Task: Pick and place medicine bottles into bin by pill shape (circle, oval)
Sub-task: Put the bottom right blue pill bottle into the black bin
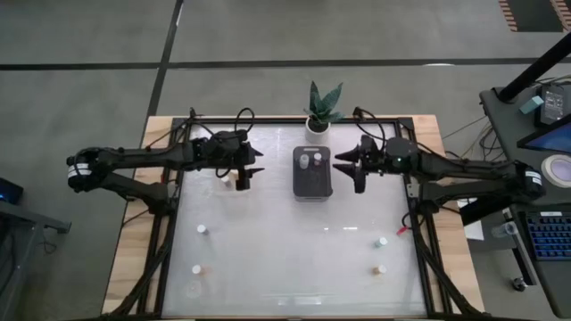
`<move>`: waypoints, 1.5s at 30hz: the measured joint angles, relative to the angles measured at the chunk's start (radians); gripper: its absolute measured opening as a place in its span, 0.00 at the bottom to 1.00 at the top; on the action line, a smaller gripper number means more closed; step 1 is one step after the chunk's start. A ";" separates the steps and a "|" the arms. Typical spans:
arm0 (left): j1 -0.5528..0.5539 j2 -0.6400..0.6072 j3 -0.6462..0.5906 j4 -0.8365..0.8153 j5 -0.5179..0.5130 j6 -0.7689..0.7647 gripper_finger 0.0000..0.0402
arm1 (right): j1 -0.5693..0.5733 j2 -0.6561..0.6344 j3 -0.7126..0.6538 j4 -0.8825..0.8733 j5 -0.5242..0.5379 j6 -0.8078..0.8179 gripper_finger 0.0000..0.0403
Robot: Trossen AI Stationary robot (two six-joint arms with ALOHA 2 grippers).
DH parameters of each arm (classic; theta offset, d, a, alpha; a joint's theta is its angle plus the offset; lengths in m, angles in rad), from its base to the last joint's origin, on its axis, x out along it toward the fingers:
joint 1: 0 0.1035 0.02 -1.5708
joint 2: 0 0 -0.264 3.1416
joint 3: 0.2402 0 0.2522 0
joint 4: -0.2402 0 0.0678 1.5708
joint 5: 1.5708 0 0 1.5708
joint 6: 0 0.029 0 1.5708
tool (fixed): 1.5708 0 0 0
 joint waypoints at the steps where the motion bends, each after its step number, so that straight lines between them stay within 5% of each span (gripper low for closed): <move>1: 0.000 0.000 -0.003 0.004 0.000 -0.006 0.50 | 0.013 0.000 0.017 -0.034 -0.002 0.018 0.40; 10: 0.000 0.000 -0.019 0.102 0.001 -0.083 0.50 | 0.153 0.000 0.158 -0.257 -0.010 0.162 0.40; 17: -0.009 0.000 -0.025 0.101 0.003 -0.167 0.50 | 0.252 0.000 0.207 -0.370 -0.018 0.439 0.40; 37: -0.014 0.000 -0.029 0.234 0.002 -0.166 0.50 | 0.487 0.083 0.208 -0.453 -0.059 0.873 0.40; 45: -0.013 0.000 -0.024 0.305 -0.001 -0.109 0.50 | 0.490 0.127 0.270 -0.905 -0.077 1.064 0.37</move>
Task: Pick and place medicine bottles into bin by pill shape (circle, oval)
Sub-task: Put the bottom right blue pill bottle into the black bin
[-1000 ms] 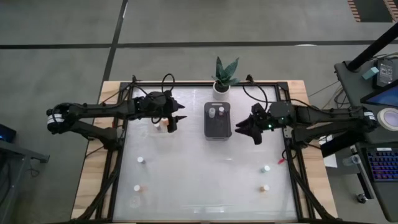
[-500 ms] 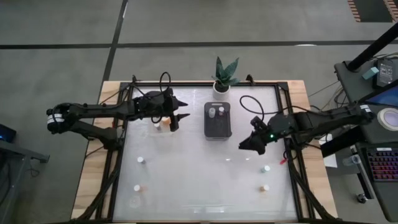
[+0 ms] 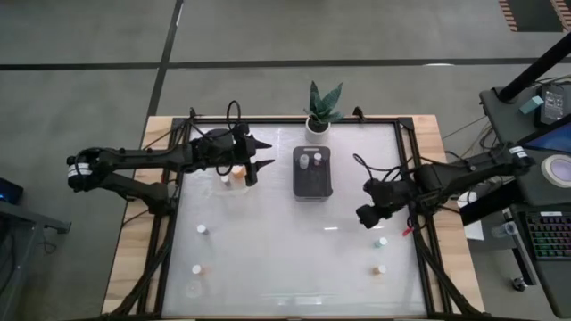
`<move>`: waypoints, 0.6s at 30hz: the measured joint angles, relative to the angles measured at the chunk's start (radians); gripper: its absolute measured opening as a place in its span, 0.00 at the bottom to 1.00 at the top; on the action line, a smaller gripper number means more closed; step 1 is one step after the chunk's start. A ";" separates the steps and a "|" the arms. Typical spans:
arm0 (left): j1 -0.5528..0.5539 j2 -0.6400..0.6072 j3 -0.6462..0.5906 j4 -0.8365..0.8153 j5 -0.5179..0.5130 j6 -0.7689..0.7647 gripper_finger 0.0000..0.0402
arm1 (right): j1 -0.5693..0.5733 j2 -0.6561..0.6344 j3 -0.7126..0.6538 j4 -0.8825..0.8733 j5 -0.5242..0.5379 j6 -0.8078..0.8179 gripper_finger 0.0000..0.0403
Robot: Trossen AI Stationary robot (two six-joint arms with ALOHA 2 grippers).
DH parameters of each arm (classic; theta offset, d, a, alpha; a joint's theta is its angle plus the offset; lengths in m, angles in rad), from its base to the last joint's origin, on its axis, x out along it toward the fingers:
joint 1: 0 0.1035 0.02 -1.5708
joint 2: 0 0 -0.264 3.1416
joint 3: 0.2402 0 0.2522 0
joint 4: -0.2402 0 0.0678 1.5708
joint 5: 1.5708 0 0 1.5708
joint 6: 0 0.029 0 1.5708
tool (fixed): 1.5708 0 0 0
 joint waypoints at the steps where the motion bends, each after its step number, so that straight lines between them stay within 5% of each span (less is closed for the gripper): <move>1: 0.000 0.000 0.000 0.000 0.000 0.002 0.50 | 0.000 0.009 0.019 -0.060 0.002 0.005 0.37; 7: 0.000 0.000 -0.005 -0.012 0.000 -0.002 0.50 | 0.022 0.092 0.155 -0.295 0.022 0.059 0.33; 18: 0.000 -0.018 -0.017 -0.017 0.001 -0.003 0.50 | 0.217 0.269 0.284 -0.404 0.033 0.218 0.34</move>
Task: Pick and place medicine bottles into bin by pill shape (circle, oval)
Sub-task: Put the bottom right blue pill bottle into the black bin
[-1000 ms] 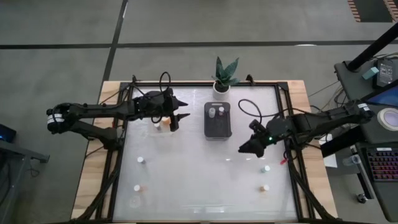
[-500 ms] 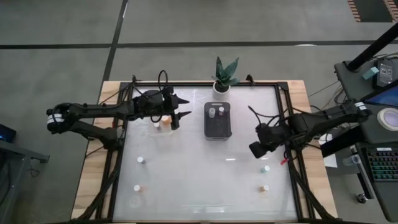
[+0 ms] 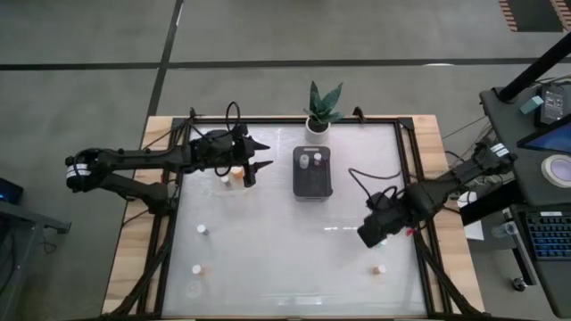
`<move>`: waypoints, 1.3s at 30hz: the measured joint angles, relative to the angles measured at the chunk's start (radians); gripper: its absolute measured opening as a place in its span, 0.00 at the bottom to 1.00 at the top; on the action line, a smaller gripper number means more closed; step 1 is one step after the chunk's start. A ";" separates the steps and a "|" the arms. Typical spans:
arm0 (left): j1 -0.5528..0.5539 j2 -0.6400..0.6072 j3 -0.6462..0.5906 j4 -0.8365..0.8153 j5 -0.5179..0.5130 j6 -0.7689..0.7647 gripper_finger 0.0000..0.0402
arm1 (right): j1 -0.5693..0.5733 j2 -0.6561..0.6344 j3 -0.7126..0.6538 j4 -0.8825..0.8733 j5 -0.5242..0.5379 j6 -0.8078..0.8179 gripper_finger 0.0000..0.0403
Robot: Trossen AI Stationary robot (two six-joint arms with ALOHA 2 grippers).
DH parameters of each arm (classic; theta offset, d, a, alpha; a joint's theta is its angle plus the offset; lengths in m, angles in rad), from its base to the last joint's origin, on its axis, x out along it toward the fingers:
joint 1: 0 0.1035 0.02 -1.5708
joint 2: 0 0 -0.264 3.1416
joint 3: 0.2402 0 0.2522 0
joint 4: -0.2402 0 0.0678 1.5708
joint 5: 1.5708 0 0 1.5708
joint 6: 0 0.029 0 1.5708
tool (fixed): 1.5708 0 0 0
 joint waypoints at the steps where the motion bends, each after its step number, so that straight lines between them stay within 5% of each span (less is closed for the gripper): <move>1: 0.000 -0.001 -0.002 -0.001 0.000 0.000 0.50 | 0.019 0.009 -0.001 -0.007 -0.002 0.023 0.36; 16: 0.000 -0.005 -0.002 -0.021 0.001 0.006 0.50 | 0.152 -0.004 -0.187 0.063 0.002 0.224 0.61; 39: 0.000 -0.005 -0.002 -0.021 0.000 0.008 0.50 | 0.152 0.035 -0.333 0.281 0.002 0.266 0.51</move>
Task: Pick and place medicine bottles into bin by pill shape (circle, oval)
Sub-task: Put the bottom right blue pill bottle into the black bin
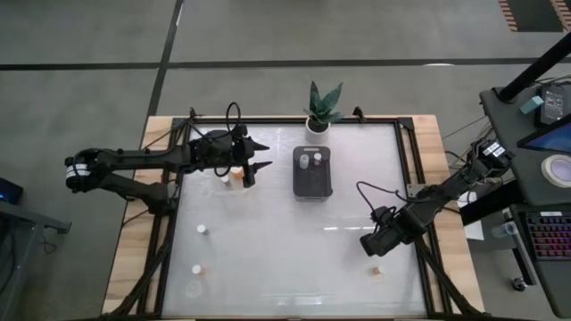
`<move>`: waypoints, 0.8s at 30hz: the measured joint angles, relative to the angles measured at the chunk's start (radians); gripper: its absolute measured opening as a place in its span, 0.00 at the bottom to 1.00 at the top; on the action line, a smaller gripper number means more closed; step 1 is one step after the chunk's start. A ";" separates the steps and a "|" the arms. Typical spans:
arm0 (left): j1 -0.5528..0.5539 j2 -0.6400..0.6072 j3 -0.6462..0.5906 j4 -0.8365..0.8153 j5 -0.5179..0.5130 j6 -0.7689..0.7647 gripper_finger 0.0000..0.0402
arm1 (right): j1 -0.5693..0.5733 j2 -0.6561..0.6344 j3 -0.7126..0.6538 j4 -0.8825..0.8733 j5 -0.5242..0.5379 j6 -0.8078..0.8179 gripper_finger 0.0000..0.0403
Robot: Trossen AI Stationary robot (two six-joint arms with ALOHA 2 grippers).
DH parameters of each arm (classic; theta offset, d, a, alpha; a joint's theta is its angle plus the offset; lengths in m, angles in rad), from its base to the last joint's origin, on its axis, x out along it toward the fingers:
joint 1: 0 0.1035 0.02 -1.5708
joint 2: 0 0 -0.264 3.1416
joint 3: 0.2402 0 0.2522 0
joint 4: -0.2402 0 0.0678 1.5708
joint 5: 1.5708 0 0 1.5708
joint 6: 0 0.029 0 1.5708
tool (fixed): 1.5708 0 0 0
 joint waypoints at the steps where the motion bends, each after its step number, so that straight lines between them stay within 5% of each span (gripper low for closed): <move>1: 0.000 0.000 0.000 0.000 0.000 0.000 0.50 | 0.000 0.000 0.000 0.000 0.000 0.005 0.49; 12: 0.000 0.000 0.000 0.000 0.000 0.000 0.50 | 0.000 0.000 0.000 0.000 0.000 0.010 0.26; 24: -0.001 -0.060 -0.010 -0.017 -0.006 0.000 0.50 | -0.038 -0.001 0.073 -0.020 0.000 -0.019 0.29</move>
